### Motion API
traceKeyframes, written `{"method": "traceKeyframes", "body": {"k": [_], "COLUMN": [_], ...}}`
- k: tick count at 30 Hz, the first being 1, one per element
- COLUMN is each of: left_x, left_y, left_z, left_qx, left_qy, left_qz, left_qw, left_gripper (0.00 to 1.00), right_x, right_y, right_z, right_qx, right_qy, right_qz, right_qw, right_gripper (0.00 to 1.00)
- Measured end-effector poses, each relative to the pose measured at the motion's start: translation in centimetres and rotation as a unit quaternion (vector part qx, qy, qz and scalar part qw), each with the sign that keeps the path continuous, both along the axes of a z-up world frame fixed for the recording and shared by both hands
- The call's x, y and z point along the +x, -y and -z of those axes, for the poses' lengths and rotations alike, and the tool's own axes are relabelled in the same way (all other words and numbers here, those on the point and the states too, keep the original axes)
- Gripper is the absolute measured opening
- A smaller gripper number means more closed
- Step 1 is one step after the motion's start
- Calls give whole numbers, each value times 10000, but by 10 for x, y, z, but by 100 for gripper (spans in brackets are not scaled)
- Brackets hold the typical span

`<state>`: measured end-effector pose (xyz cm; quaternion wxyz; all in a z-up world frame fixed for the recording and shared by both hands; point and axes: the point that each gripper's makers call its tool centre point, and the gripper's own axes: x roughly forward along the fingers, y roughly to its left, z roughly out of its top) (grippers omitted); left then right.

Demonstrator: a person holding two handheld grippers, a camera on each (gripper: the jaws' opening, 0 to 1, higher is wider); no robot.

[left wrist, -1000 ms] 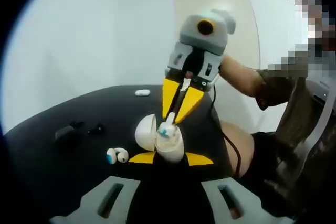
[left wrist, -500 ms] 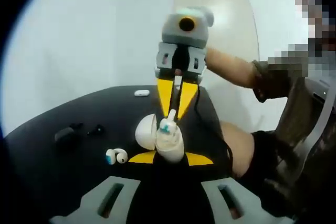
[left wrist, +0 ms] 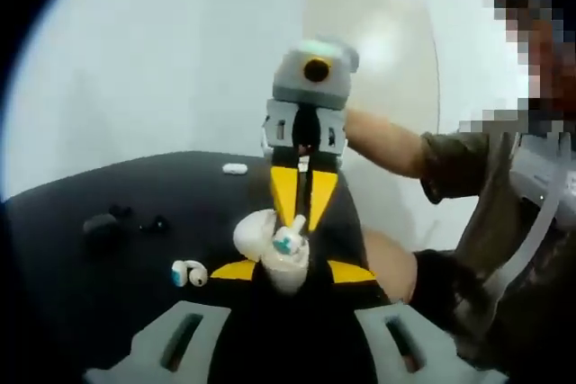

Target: Pick up three earphones and place each one into its charging case using tactile feedback, ensure that each earphone is properly inserted and securely positioned inside the case.

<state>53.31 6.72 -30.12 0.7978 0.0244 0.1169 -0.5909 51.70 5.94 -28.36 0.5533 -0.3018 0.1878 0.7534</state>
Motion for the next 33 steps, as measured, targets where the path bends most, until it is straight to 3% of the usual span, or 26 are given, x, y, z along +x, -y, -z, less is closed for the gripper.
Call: {"method": "traceKeyframes", "body": {"k": [6,11,17,29,33], "left_x": [1,1,1,1,3], "left_y": [0,-1,-1,-1,-1], "left_z": [2,2,3,4,5], "left_qx": [-5,18,36,67,85], "left_qy": [-102,-86,-58,-17,-7], "left_qz": [-43,-11,-28,-25,-38], "left_qw": [9999,10000,10000,10000,10000], "left_gripper": [18,18,18,18,18], "right_x": [8,-5,9,7,6], "right_y": [1,5,4,9,6], "right_z": [-2,-4,2,-7,-8], "right_qx": [67,-22,-214,371,338], "right_qy": [117,-484,-495,300,483], "right_qz": [177,189,663,991,1110], "right_qw": [9998,9986,9963,9939,9921], "right_gripper": [8,8,9,9,7]}}
